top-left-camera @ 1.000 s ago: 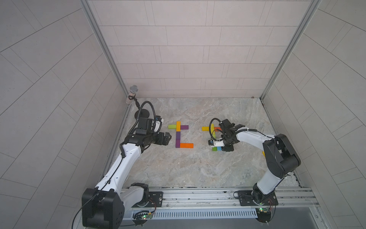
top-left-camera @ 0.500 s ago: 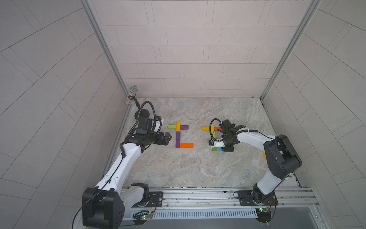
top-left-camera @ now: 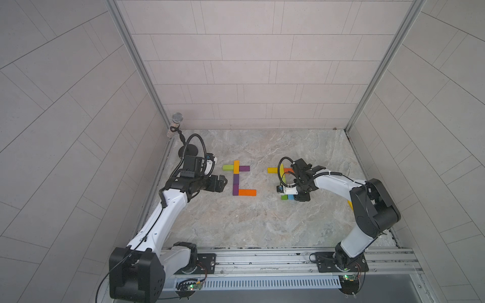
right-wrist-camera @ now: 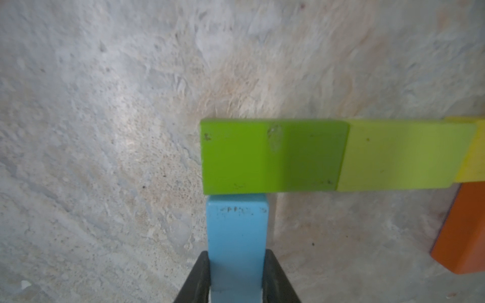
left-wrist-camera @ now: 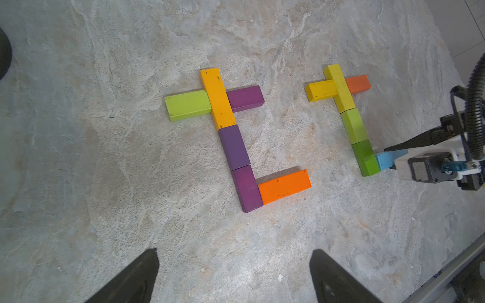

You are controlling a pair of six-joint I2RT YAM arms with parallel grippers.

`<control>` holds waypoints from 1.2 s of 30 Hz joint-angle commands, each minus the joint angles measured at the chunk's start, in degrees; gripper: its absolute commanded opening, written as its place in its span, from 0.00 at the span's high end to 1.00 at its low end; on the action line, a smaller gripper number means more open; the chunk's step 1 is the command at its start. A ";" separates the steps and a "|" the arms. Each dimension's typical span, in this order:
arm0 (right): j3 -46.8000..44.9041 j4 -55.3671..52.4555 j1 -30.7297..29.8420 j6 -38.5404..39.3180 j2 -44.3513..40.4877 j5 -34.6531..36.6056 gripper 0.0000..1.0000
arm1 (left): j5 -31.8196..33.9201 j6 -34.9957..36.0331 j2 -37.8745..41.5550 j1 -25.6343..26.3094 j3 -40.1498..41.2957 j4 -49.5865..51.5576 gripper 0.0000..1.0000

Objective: Assemble the letter t with building blocks
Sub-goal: Assemble the building block at the center of the board.

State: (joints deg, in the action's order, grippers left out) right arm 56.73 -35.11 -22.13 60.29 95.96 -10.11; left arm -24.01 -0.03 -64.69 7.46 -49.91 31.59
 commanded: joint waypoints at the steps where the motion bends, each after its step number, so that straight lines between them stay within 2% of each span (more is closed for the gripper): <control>1: -1.47 -1.69 -0.35 -0.52 -1.05 -0.32 0.68 | -0.31 1.08 -0.35 -0.39 -0.98 0.00 0.05; 23: -0.83 -2.51 -1.25 -0.87 -0.70 -1.93 0.68 | -0.32 1.00 0.01 -0.43 -0.66 -0.13 0.05; 28: -0.83 -1.85 -1.33 -1.49 -0.64 -1.09 0.65 | -0.42 1.00 0.11 -0.43 -0.60 -0.12 0.05; 29: -0.93 -1.66 -1.33 -1.49 -0.56 -0.90 0.58 | -0.43 0.99 0.17 -0.37 -0.49 -0.13 0.05; 30: -0.92 -1.58 -1.34 -1.50 -0.52 -0.72 0.02 | -0.43 0.95 0.04 -0.40 -0.48 -0.15 0.05; 36: -1.11 -0.59 -1.29 -2.41 -1.64 0.73 0.00 | -0.64 1.07 0.21 -0.42 -0.50 -0.05 0.05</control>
State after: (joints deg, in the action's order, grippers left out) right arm 56.25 -35.03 -23.22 58.33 95.68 -9.98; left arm -24.21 -0.03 -64.95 7.46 -49.91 31.57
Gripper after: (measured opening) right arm 0.995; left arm 0.946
